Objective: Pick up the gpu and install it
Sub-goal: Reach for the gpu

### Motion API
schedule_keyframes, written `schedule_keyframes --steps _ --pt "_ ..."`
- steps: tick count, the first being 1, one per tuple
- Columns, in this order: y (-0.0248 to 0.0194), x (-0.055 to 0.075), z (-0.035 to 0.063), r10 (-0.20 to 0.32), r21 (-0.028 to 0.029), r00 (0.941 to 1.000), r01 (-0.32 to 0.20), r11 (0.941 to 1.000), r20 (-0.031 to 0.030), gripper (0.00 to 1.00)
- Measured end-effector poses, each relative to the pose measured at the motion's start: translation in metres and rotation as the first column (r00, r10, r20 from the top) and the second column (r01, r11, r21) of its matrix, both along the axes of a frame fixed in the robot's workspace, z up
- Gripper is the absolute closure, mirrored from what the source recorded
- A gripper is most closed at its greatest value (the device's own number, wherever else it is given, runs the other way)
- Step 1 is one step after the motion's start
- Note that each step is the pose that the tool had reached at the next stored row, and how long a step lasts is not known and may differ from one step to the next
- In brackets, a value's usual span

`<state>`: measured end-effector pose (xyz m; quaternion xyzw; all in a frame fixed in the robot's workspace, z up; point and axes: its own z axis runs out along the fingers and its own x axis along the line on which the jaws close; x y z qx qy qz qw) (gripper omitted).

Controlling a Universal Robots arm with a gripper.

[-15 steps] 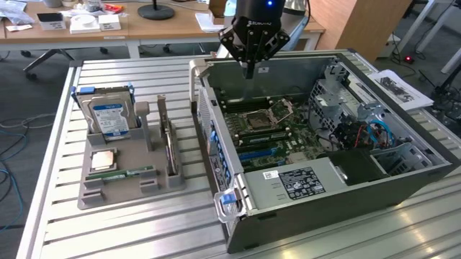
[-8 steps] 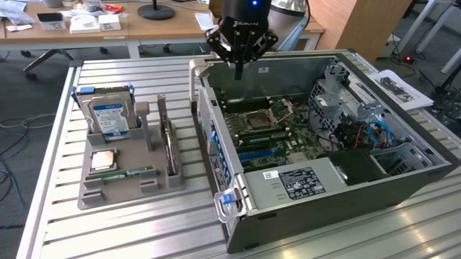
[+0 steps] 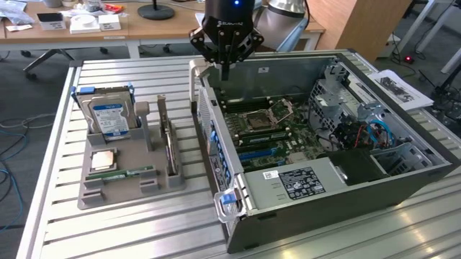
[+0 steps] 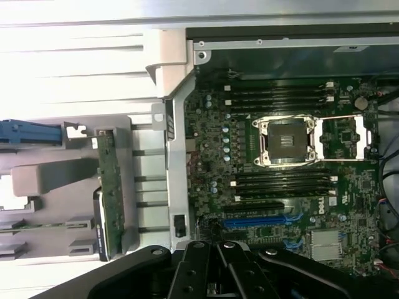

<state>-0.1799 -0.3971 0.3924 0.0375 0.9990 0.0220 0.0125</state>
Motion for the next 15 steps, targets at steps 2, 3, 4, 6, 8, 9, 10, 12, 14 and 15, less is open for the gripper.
schedule_keyframes --steps 2,3,4,6,8,9,10,12,14,15 --pt "0.0002 -0.007 -0.0001 0.000 0.0000 1.0000 0.000 1.0000 0.0000 0.89" --pt "0.0003 -0.010 -0.0001 0.000 0.0000 1.0000 0.000 1.0000 0.0000 0.89" --pt "0.0004 -0.014 -0.0002 0.000 0.0000 1.0000 0.000 1.0000 0.0001 0.89" --pt "0.0007 -0.020 -0.0002 0.000 -0.0001 1.0000 0.000 1.0000 0.0000 0.89" --pt "0.0010 -0.027 -0.0003 0.000 -0.0002 1.0000 0.000 1.0000 0.0000 0.89" --pt "0.0012 -0.031 -0.0003 0.000 -0.0003 1.0000 0.000 1.0000 0.0000 0.89" --pt "0.0013 -0.035 -0.0004 0.000 -0.0002 1.0000 0.000 1.0000 0.0000 0.89" --pt "0.0016 -0.042 -0.0005 0.000 -0.0003 1.0000 0.000 1.0000 0.0000 0.89" --pt "0.0019 -0.050 -0.0007 0.000 -0.0004 1.0000 0.000 1.0000 0.0001 0.89" --pt "0.0021 -0.053 -0.0007 0.000 -0.0005 1.0000 0.000 1.0000 0.0000 0.89"
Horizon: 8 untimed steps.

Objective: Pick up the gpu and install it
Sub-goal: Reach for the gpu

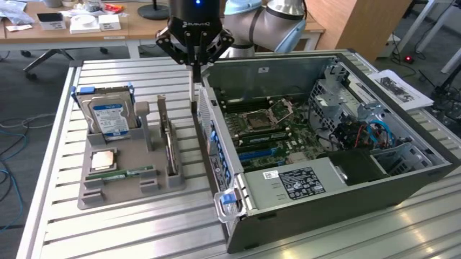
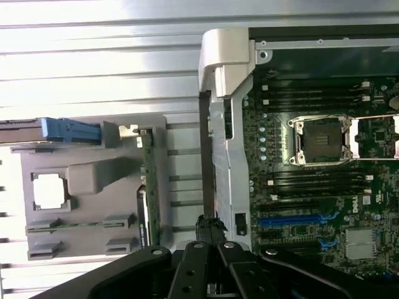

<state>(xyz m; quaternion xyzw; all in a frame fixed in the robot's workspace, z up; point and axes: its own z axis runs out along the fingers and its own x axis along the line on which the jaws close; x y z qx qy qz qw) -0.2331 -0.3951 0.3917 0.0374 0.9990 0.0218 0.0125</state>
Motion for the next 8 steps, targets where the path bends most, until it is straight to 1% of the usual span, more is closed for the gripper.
schedule_keyframes --steps 8 --pt "0.0009 -0.029 -0.0005 0.000 -0.0001 1.0000 0.000 1.0000 0.0000 0.89"
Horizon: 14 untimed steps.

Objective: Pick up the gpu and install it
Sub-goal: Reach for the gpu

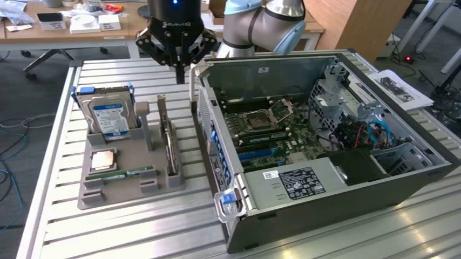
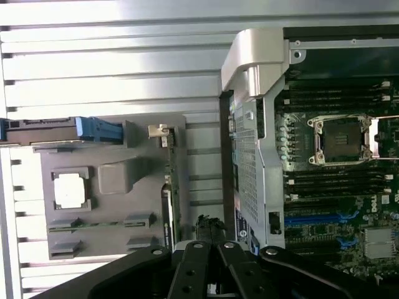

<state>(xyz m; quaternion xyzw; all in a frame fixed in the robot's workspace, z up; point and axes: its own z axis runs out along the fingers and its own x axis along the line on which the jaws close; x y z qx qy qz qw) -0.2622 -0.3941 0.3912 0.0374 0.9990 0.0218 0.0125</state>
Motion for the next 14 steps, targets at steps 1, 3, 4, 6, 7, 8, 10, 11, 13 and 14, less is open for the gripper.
schedule_keyframes --steps 1,3,4,6,7,8,10,11,13,14 --pt "0.0000 -0.003 -0.0001 0.000 0.0000 1.0000 0.000 1.0000 0.0001 0.89" --pt "0.0002 -0.009 -0.0001 0.000 -0.0001 1.0000 0.000 1.0000 0.0000 0.89" --pt "0.0002 -0.011 -0.0002 0.000 0.0001 1.0000 0.000 1.0000 0.0001 0.89" --pt "0.0003 -0.016 -0.0003 0.000 0.0000 1.0000 0.000 1.0000 0.0000 0.89" --pt "0.0003 -0.019 -0.0004 0.000 0.0001 1.0000 0.000 1.0000 0.0001 0.89" --pt "0.0003 -0.021 -0.0004 0.000 0.0000 1.0000 0.000 1.0000 0.0001 0.89" --pt "0.0003 -0.026 -0.0005 0.000 0.0000 1.0000 0.000 1.0000 0.0000 0.89" --pt "0.0003 -0.028 -0.0005 0.000 0.0000 1.0000 0.000 1.0000 0.0000 0.89" --pt "0.0003 -0.030 -0.0006 0.000 0.0001 1.0000 0.000 1.0000 0.0001 0.89" --pt "0.0003 -0.031 -0.0006 0.000 0.0000 1.0000 0.000 1.0000 0.0001 0.89"
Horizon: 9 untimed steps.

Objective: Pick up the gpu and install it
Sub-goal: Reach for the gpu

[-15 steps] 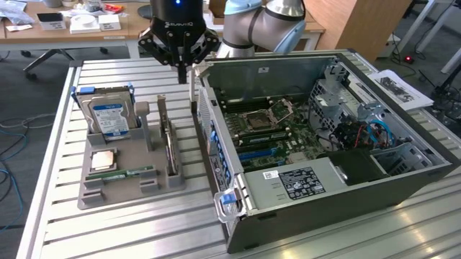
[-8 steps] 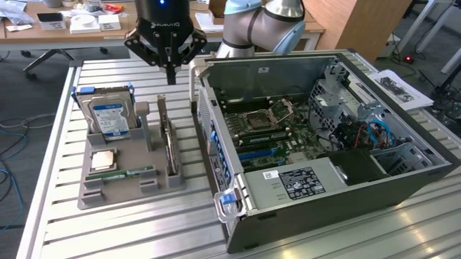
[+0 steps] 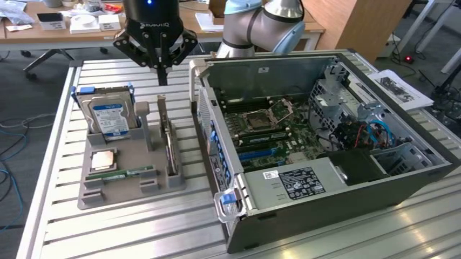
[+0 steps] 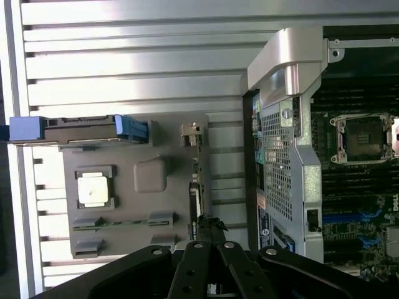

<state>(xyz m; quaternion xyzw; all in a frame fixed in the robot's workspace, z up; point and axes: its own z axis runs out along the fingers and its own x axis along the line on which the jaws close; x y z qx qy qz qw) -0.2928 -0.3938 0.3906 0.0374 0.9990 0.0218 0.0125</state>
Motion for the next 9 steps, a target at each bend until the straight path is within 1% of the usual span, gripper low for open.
schedule_keyframes --steps 3,9 --pt "0.0000 -0.0005 0.0001 0.000 -0.0001 1.0000 0.000 1.0000 -0.0002 0.89" --pt "0.0000 -0.0090 -0.0004 0.000 0.0000 1.0000 0.000 1.0000 -0.0001 0.89"
